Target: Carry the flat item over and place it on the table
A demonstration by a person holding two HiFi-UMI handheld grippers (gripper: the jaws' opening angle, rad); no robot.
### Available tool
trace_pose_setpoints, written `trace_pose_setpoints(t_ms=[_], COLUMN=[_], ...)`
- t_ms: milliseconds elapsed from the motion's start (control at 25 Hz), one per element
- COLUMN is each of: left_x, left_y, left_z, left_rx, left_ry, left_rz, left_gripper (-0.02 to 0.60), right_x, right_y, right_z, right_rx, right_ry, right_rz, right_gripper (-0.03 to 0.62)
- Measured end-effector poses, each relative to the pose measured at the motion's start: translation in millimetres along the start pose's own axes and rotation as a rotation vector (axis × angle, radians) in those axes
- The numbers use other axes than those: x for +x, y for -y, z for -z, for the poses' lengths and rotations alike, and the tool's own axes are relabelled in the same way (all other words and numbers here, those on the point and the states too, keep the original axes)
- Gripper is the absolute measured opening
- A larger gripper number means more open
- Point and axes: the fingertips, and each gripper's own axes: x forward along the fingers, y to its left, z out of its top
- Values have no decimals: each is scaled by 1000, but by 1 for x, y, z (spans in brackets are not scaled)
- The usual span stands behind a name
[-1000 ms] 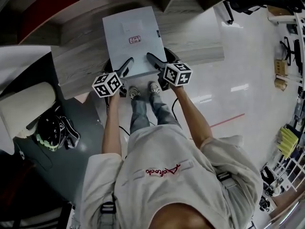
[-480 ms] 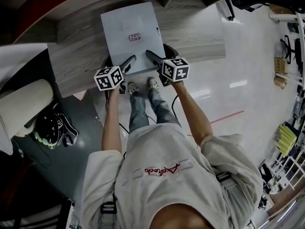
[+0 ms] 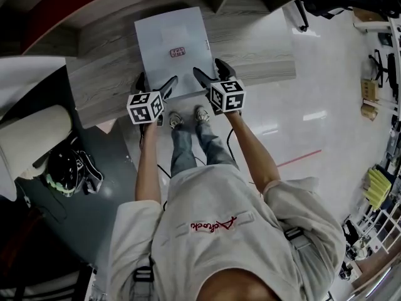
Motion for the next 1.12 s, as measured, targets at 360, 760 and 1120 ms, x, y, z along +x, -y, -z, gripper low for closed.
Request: trace_pose_setpoints(t_ms=[360,760,1120], left_x=[-35,-65,-115], left_y=[25,55,82], left_z=[-28,-40,-93], left_rx=[128,182,203], left_ry=[146,225,352], left_rz=[27,49,68], left_gripper=[145,0,0], right_x=[-25,-56,-103], right_y=[-5,-31,-84], right_z=[-14,-27,-90], right_rx=[-53,-74,-194], right_ry=[62,125,280], right_rz=[35,-34,-93], right_gripper=[85,3,5])
